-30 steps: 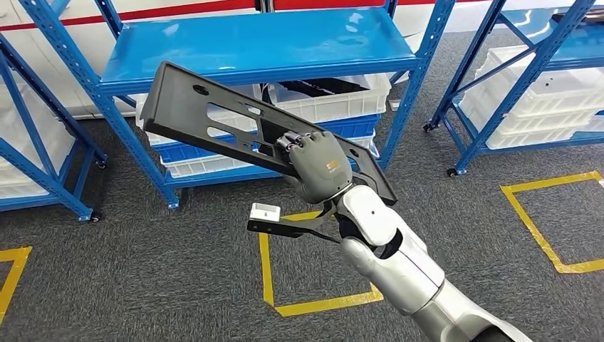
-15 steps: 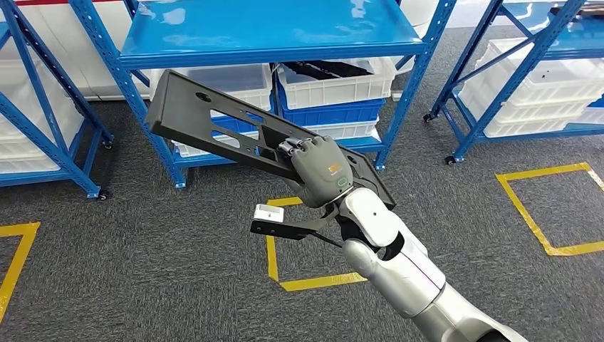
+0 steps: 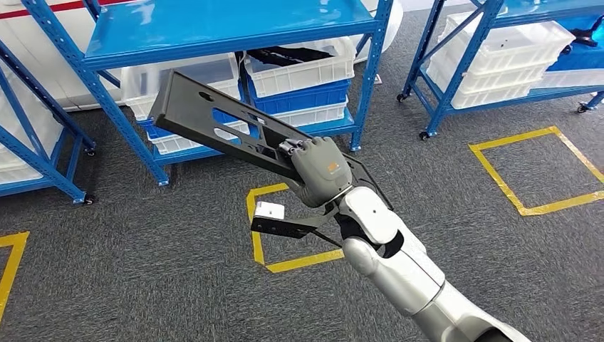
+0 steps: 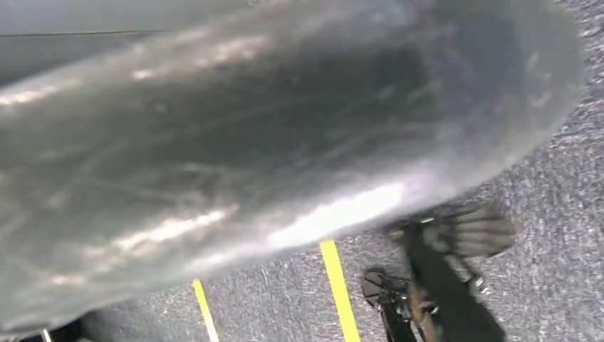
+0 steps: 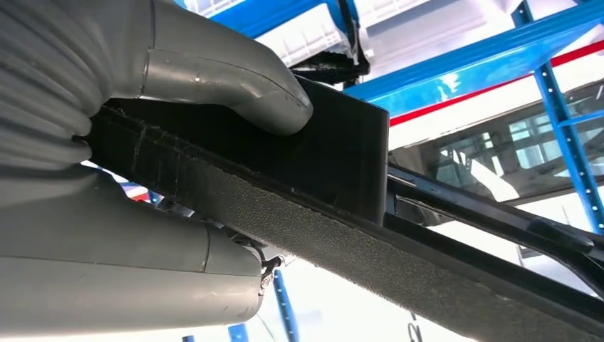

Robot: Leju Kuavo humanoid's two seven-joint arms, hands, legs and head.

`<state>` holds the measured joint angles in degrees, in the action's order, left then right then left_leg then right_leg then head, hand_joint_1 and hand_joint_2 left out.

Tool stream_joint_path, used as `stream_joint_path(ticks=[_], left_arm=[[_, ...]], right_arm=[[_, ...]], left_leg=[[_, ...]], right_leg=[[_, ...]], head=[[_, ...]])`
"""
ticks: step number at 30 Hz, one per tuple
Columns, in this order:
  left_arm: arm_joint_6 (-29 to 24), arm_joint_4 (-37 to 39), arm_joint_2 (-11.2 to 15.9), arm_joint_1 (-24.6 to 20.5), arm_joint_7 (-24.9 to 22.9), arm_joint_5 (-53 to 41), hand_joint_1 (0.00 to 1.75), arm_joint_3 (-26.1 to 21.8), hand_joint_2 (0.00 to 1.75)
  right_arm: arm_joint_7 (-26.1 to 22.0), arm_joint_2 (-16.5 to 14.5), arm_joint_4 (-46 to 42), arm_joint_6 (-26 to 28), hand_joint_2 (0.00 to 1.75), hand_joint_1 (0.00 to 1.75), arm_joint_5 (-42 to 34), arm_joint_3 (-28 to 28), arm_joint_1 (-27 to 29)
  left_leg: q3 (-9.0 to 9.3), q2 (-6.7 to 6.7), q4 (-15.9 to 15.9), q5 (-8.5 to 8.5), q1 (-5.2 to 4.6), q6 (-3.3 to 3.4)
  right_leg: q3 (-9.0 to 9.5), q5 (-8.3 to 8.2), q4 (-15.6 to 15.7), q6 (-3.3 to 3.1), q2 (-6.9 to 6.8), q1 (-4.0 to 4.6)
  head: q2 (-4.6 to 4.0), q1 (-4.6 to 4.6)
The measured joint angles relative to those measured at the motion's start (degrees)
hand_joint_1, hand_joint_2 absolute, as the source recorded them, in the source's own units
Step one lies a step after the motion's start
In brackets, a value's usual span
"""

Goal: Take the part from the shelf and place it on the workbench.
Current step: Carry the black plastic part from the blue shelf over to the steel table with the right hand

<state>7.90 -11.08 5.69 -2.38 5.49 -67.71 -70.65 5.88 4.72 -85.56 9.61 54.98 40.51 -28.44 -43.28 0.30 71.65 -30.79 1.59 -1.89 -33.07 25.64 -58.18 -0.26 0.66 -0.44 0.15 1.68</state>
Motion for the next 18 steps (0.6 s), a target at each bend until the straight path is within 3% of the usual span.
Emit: stream_joint_path(ticks=[1,2,4,6,8,10,11,13,15,16,17,18], left_arm=[[0.0,0.0,0.0,-0.01,-0.01,0.01,0.0,-0.08,0.0],[-0.01,0.0,0.0,-0.02,-0.02,0.02,0.0,-0.11,0.0],[-0.02,-0.01,0.01,-0.03,-0.08,0.07,0.0,-0.2,0.0],[-0.08,-0.03,0.17,-0.05,-0.16,0.14,0.0,-0.34,0.0],[-0.13,-0.05,0.33,-0.07,-0.24,0.26,0.0,-0.49,0.0],[-0.14,-0.05,0.34,-0.2,-0.28,0.33,0.0,-0.54,0.0],[-0.12,-0.05,0.3,-0.32,-0.28,0.34,0.0,-0.54,0.0],[-0.09,-0.03,0.18,-0.47,-0.28,0.37,0.0,-0.55,0.0],[-0.09,-0.02,0.13,-0.47,-0.28,0.43,0.0,-0.56,0.0],[-0.1,-0.01,0.1,-0.48,-0.28,0.45,0.0,-0.57,0.0],[-0.1,-0.01,0.06,-0.5,-0.28,0.46,0.0,-0.57,0.0],[-0.1,0.0,0.02,-0.53,-0.28,0.47,0.0,-0.58,0.0]], right_arm=[[0.0,0.0,0.09,-0.05,1.75,1.75,-0.03,0.02,0.03],[0.0,0.01,0.18,-0.09,1.75,1.75,-0.06,0.04,0.06],[0.0,0.01,0.25,-0.15,1.75,1.75,-0.12,0.06,0.08],[0.0,-0.04,0.26,-0.19,1.75,1.75,-0.16,0.07,-0.02],[-0.01,-0.1,0.3,-0.25,1.75,1.75,-0.19,0.08,-0.19],[-0.02,-0.1,0.32,-0.29,1.75,1.75,-0.22,0.07,-0.22],[-0.02,-0.01,0.33,-0.31,1.75,1.75,-0.23,0.05,-0.27],[-0.02,0.18,0.34,-0.35,1.75,1.75,-0.26,0.01,-0.4],[-0.02,0.28,0.35,-0.38,1.75,1.75,-0.27,0.03,-0.43],[-0.02,0.3,0.37,-0.38,1.75,1.75,-0.27,0.04,-0.36],[-0.02,0.32,0.39,-0.39,1.75,1.75,-0.27,0.06,-0.3],[-0.02,0.34,0.42,-0.39,1.75,1.75,-0.28,0.06,-0.26]], left_leg=[[0.03,-0.18,2.62,-0.88,-0.07,0.1],[0.94,-0.28,3.32,-0.64,-0.15,0.3],[5.77,-1.17,-1.75,1.52,-0.4,1.16],[10.92,-3.39,-9.11,2.22,-0.53,2.11],[12.66,-4.36,-12.23,2.04,-0.85,2.47],[12.5,-3.08,-13.08,3.07,-1.11,2.62],[12.23,-2.33,-13.52,3.71,-1.03,2.83],[11.27,-0.71,-14.19,5.06,-0.59,3.16],[9.83,0.81,-14.23,6.2,-0.36,3.16],[9.04,1.61,-14.2,6.76,-0.19,2.96],[8.28,2.41,-14.17,7.31,0.05,2.68],[7.57,3.16,-14.14,7.85,0.34,2.32]], right_leg=[[-0.61,-0.51,-0.06,-0.12,0.42,0.26],[-1.19,-0.97,-0.12,-0.16,0.89,0.51],[-2.14,-1.77,-0.23,-0.05,2.02,0.84],[-2.88,-2.53,-0.31,0.33,2.98,0.95],[-3.47,-3.45,-0.23,1.12,3.9,0.55],[-4.05,-4.1,-0.21,1.96,4.64,0.22],[-4.68,-3.48,-0.8,2.09,4.07,0.29],[-6.61,0.19,-4.91,1.94,1.85,0.29],[-8.73,4.34,-12.02,2.29,0.42,-0.24],[-9.16,5.12,-14.89,2.94,0.15,-0.62],[-8.84,4.79,-16.21,3.91,-0.04,-1.03],[-7.58,3.6,-15.6,5.03,-0.29,-1.43]], head=[[0.0,-0.02],[0.0,-0.02],[0.0,-0.02],[0.0,-0.09],[0.0,-0.04],[0.0,0.07],[0.0,0.0],[0.0,-0.35],[0.0,-0.58],[0.0,-0.59],[0.0,-0.59],[0.0,-0.61]])
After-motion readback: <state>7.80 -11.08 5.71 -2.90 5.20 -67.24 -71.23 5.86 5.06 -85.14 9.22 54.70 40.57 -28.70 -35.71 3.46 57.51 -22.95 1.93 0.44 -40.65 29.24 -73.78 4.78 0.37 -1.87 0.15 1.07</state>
